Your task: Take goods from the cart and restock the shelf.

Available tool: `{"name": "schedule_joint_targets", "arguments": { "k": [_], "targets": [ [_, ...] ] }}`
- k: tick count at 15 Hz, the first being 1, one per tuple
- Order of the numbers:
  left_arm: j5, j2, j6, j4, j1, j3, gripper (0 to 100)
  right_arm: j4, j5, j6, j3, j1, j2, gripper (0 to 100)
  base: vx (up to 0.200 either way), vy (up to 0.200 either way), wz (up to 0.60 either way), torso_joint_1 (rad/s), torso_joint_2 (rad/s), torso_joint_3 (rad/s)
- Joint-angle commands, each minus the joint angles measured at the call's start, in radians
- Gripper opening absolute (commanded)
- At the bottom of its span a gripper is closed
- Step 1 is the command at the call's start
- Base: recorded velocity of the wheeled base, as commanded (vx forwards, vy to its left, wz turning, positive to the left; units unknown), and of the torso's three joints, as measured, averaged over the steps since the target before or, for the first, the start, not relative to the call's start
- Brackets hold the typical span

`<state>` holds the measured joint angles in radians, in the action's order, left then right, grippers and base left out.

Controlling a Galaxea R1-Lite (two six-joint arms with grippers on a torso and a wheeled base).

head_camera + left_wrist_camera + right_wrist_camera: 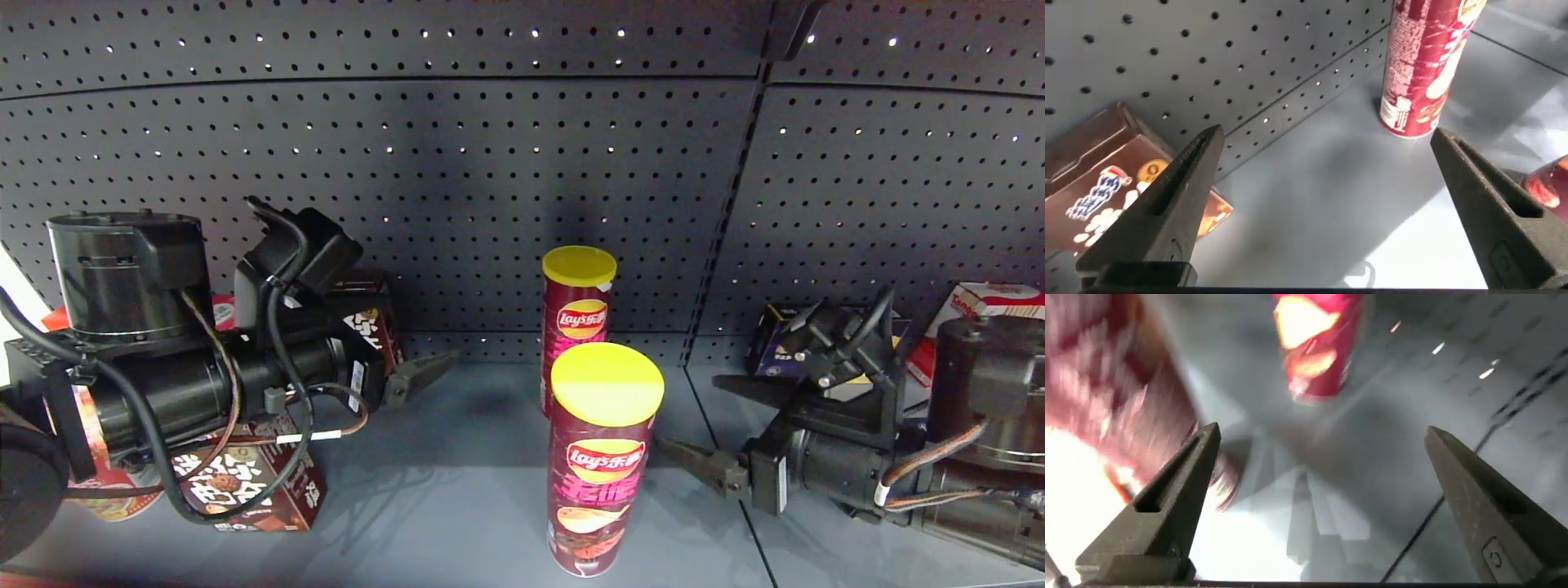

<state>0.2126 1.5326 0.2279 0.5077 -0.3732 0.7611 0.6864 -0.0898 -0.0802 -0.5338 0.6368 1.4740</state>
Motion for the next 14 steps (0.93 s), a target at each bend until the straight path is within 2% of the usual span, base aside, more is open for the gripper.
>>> {"name": "schedule_joint_targets", "arguments": {
  "k": [1,7,14],
  "targets": [
    [0.001,-0.005,0.001,0.000,0.013,0.003,100,0.001,-0.001,-0.003,0.041,0.027,0.003,100,0.000,0.000,0.00,0.000,0.00,0.000],
    [0.001,-0.005,0.001,0.000,0.017,0.007,100,0.004,-0.001,-0.007,0.094,0.041,0.002,100,0.000,0.000,0.00,0.000,0.00,0.000],
    [0.001,-0.002,0.001,0.000,0.027,0.020,100,0.002,-0.005,-0.012,0.091,0.043,0.020,100,0.000,0.000,0.00,0.000,0.00,0.000]
  ]
}}
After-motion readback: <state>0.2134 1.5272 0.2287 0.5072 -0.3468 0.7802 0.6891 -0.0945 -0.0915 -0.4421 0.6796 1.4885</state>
